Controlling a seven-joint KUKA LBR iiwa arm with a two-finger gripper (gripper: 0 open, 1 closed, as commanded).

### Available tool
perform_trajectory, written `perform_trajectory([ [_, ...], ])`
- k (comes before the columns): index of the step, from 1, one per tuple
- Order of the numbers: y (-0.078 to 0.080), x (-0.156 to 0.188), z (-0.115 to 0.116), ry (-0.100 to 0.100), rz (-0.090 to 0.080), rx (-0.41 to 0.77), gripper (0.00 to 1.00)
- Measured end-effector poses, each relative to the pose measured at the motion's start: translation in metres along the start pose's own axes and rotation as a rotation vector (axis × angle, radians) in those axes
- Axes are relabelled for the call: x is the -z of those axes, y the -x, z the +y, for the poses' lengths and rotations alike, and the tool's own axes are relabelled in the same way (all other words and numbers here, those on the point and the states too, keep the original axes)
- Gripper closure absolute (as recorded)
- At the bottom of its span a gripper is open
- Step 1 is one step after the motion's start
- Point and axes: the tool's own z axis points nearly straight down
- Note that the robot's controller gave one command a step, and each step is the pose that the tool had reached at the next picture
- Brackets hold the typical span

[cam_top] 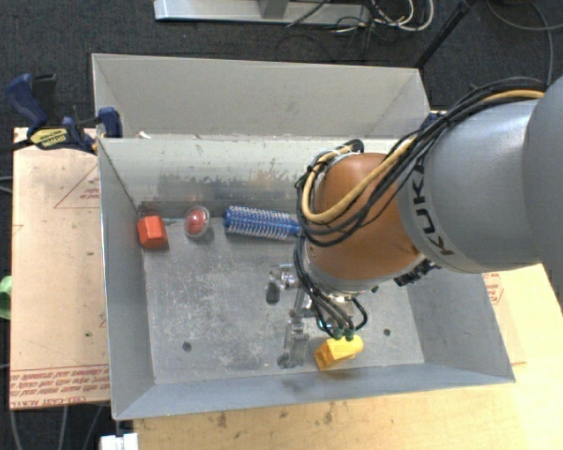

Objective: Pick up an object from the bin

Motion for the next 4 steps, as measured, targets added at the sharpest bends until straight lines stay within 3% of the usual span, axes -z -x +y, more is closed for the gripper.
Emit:
perform_trajectory([
  [1, 0.035, 0.023, -0.043, 0.001, -0.012, -0.239, 0.00],
  [2, -0.001, 0.020, -0.044, 0.000, -0.007, -0.105, 0.00],
  [3, -0.012, 0.018, -0.042, 0.000, -0.007, 0.108, 0.00],
  [4, -0.012, 0.018, -0.043, 0.000, -0.008, 0.107, 0.00],
])
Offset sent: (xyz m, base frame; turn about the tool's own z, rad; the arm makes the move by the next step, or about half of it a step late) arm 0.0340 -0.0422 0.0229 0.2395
